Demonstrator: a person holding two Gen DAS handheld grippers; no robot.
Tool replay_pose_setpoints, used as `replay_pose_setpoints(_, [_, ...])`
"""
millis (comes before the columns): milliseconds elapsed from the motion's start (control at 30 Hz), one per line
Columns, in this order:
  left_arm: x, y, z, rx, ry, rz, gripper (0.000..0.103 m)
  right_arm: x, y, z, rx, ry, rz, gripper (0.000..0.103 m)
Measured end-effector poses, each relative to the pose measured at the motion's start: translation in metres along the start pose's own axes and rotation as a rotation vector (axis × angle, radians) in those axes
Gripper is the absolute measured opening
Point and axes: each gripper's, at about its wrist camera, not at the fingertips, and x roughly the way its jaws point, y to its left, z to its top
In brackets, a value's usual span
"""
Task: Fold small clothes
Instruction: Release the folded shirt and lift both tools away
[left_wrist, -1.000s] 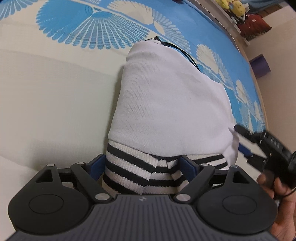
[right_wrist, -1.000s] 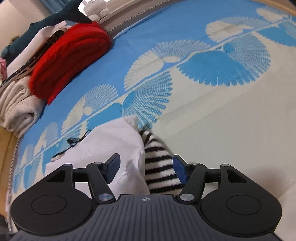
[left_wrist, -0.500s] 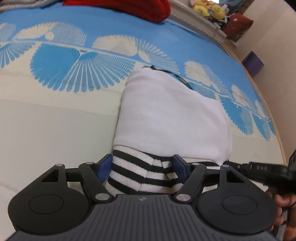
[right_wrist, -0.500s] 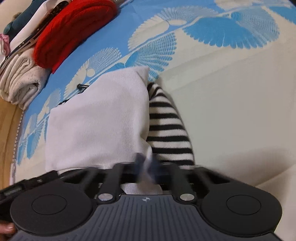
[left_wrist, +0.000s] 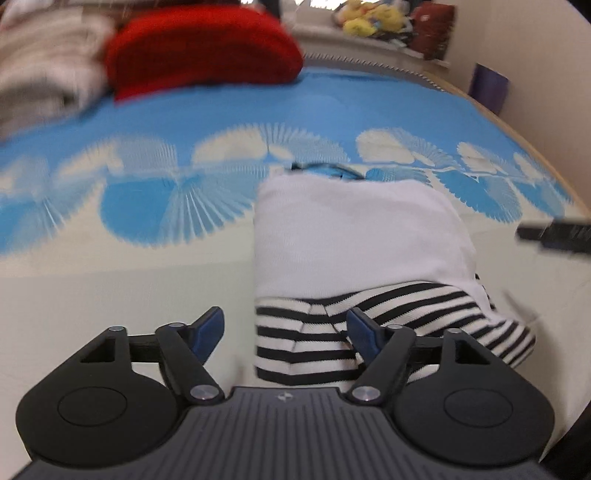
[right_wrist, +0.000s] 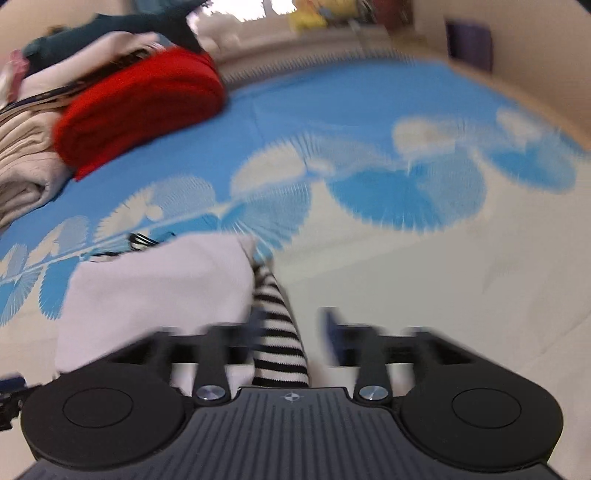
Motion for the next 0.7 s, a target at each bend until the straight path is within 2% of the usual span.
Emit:
replay_pose_setpoints(100, [-0.037,-0.003,0.000,0.012,-0.071,0.039,0.086,-0.045,0.012,-0.005,-0.090,-0.083,0.038,0.066])
replay_pose_setpoints(167, [-0.064,-0.007,-0.002,-0.001,-0.118,0.063,0.095,-0.074,0.018,-0.012,-0.134,-0.119,0.056,0.076])
replay_pose_setpoints(233, [-0.091,-0.014,-0.009,0.004,-0.168,0.082,0.103,-0.100,0.021,-0.025,-0.155,-0.143,0.072,0.078])
replay_pose_setpoints(333, [-0.128,-0.030,-0.026,0.010,-0.215,0.096,0.102,-0.128,0.022,-0.049,-0.159,-0.154,0.087,0.078])
replay_pose_setpoints(467, [-0.153,-0.047,-0.059,-0.043,-0.195,0.103,0.102,-0.157,0.020,-0.079,-0.123,-0.152,0.118,0.078])
replay_pose_setpoints(600, [-0.148,-0.062,-0.092,-0.075,-0.140,0.119,0.102,-0.171,0.019,-0.099,-0.109,-0.132,0.112,0.079])
replay_pose_setpoints(700, [-0.143,-0.071,-0.101,-0.112,-0.094,0.067,0.102,-0.172,0.018,-0.105,-0.113,-0.106,0.125,0.082])
